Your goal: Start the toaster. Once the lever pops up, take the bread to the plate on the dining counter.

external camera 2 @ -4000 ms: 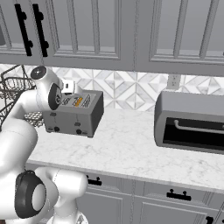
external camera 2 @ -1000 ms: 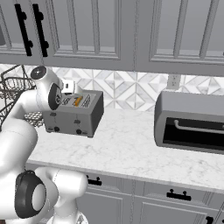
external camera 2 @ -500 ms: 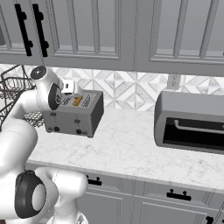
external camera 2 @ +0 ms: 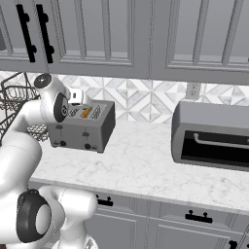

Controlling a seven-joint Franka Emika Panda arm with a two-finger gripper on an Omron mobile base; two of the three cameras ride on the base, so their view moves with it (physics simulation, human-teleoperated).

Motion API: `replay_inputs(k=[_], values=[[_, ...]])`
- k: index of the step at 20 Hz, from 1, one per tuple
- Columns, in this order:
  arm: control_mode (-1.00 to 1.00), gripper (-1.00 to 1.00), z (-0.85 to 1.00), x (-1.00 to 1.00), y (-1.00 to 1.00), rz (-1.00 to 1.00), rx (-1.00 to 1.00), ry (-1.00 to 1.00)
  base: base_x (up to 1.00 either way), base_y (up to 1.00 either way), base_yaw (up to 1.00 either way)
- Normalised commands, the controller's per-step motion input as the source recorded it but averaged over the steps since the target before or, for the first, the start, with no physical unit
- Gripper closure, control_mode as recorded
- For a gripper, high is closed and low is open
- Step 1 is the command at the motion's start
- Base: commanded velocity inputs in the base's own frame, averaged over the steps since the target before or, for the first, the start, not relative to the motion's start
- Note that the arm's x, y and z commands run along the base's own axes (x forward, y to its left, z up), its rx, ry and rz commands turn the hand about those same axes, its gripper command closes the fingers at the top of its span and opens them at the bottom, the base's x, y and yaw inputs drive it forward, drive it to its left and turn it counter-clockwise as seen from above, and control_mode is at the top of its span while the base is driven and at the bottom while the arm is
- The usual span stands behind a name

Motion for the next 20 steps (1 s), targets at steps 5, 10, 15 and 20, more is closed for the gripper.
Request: replay_inputs(k=[5,10,15,20], values=[[-1.00,-1.00,0.00,0.00,0.00,0.00,0.00,0.00,0.00,0.00,0.00],[-1.00,-1.00,0.00,0.00,0.00,0.00,0.00,0.00,0.00,0.00,0.00],[-1.00,-1.00,0.00,0.00,0.00,0.00,0.00,0.00,0.00,0.00,0.00],[-1.00,-1.00,0.00,0.00,0.00,0.00,0.00,0.00,0.00,0.00,0.00]])
